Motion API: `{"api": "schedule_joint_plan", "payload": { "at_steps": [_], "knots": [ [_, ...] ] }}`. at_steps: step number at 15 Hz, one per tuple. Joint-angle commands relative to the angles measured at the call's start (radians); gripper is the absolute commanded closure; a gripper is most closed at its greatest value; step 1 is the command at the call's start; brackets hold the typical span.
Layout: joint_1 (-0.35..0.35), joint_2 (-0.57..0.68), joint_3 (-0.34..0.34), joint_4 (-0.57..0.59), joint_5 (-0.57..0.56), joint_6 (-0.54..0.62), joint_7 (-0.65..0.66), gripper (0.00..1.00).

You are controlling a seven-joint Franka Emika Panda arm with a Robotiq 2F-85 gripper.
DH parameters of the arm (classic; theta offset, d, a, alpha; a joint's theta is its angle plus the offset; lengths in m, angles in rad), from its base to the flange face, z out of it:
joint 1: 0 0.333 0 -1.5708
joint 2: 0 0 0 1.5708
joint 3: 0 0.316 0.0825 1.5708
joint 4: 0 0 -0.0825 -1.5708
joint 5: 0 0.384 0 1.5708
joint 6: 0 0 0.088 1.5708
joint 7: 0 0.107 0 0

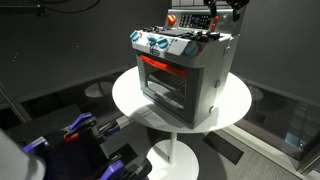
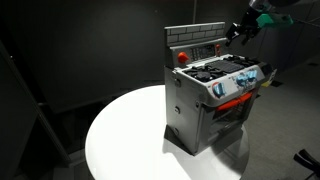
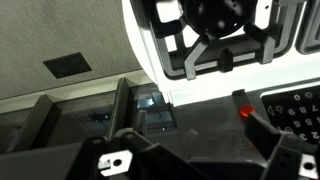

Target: Press the button on the top right side of the stove

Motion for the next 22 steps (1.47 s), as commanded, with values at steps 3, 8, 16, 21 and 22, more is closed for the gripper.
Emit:
{"api": "schedule_joint_plan", "payload": {
  "at_steps": [3,8,16,21,22],
  "knots": [
    [0.013,0.072,-0.001,0.094,-0.027,-0.034,0.053,0.00],
    [0.027,0.115,-0.004,0.142,-0.028,-0.040,0.057,0.00],
    [0.032,0.132,-0.010,0.167,-0.037,-0.058,0.067,0.00],
    [0.015,0.095,0.010,0.143,0.014,-0.113,-0.003,0.00],
    [0.013,0.085,0.011,0.135,0.016,-0.122,-0.010,0.00]
  ]
}}
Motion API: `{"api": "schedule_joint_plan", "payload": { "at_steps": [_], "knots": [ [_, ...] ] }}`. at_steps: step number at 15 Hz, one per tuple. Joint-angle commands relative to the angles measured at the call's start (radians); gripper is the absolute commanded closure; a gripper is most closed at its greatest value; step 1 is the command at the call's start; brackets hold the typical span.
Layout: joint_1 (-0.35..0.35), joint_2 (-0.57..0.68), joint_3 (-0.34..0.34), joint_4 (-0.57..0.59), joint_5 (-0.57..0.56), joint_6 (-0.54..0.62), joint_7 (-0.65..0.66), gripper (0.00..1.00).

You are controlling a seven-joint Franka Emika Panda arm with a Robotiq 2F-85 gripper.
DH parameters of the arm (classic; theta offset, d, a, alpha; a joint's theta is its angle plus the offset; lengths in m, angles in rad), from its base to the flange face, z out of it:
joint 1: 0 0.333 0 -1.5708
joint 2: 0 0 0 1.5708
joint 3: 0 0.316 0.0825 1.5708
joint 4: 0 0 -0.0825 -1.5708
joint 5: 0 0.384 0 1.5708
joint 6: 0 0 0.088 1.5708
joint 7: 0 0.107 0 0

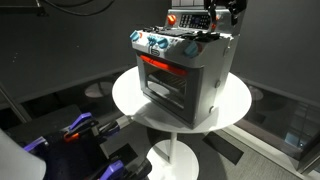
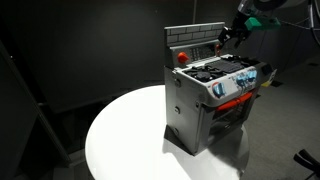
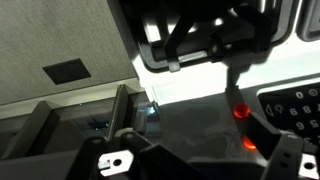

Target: Press the button on the top right side of the stove

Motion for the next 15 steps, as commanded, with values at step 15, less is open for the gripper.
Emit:
{"api": "schedule_joint_plan", "payload": {
  "at_steps": [15],
  "knots": [
    [-0.042,-0.185,0.005,-0.088,0.053,-0.386,-0.224,0.00]
  ]
}}
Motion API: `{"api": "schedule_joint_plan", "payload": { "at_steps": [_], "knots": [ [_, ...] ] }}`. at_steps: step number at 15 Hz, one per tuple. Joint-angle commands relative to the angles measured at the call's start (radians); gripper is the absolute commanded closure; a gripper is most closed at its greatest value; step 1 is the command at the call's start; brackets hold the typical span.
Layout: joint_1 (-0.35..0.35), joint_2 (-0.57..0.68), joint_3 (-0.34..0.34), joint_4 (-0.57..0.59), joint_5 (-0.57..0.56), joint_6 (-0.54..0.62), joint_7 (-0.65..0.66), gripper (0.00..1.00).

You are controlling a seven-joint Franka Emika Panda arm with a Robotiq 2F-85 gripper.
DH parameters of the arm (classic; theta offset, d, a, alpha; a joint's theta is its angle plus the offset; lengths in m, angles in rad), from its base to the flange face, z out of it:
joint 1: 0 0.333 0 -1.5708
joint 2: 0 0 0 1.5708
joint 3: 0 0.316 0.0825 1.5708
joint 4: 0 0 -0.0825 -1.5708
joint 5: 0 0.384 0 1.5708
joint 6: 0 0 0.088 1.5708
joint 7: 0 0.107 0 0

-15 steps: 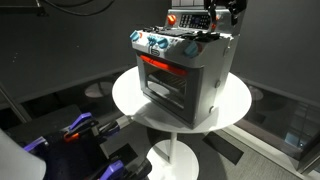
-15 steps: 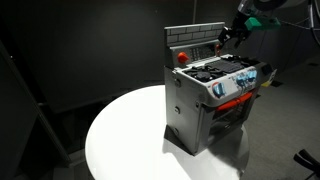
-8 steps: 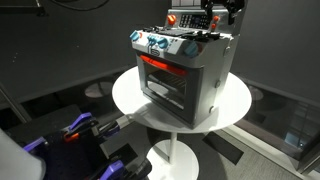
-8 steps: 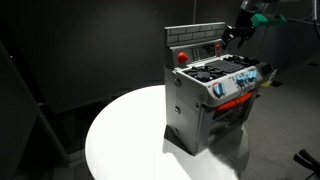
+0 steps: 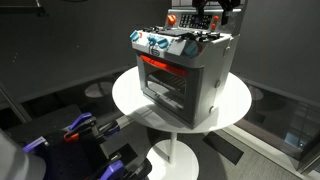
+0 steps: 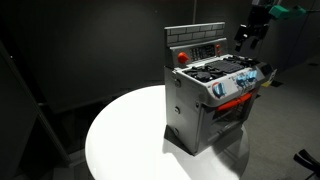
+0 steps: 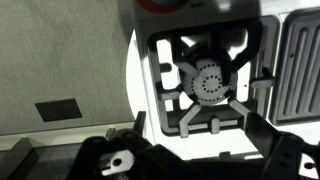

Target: Press the button on the top right side of the stove

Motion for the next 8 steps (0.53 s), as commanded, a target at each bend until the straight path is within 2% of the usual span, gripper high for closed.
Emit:
{"api": "schedule_joint_plan", "payload": {
  "at_steps": [1,8],
  "knots": [
    [-0.015,-0.075,0.001,-0.058,-0.022,-0.071,-0.034,0.00],
    [-0.013,-0.211,0.005,-0.189,-0.028,-0.120,-0.068,0.00]
  ]
}}
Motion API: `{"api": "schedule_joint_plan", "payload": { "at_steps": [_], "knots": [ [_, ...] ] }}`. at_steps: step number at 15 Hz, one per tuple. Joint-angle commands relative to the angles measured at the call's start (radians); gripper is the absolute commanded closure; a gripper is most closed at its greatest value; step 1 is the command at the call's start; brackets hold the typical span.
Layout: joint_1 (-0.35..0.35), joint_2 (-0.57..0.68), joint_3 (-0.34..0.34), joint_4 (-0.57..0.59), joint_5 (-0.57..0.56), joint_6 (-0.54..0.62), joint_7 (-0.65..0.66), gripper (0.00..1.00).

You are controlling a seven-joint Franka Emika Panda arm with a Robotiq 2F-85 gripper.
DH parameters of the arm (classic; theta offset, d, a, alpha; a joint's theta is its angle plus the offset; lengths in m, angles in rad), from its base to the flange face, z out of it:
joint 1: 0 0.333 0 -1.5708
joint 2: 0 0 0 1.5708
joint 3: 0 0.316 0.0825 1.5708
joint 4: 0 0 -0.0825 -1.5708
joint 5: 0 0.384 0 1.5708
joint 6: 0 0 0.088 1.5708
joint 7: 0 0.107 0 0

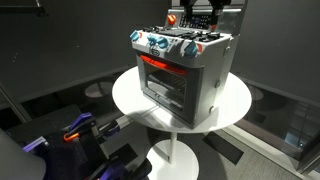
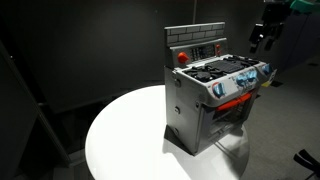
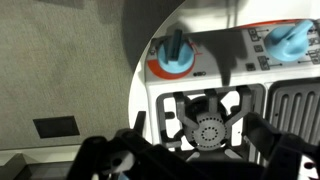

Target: Press the button on the top right side of the stove

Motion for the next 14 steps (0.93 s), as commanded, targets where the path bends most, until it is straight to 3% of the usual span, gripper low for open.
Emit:
{"api": "schedule_joint_plan", "payload": {
  "at_steps": [1,8,14],
  "knots": [
    [-0.004,-0.100,0.007,-0.086,-0.008,-0.030,-0.034,0.00],
    [0.003,-0.237,0.012,-0.203,-0.001,-0.067,-0.059,0.00],
    [0.006,-0.281,0.011,-0.225,0.000,-0.127,-0.082,0.00]
  ]
}}
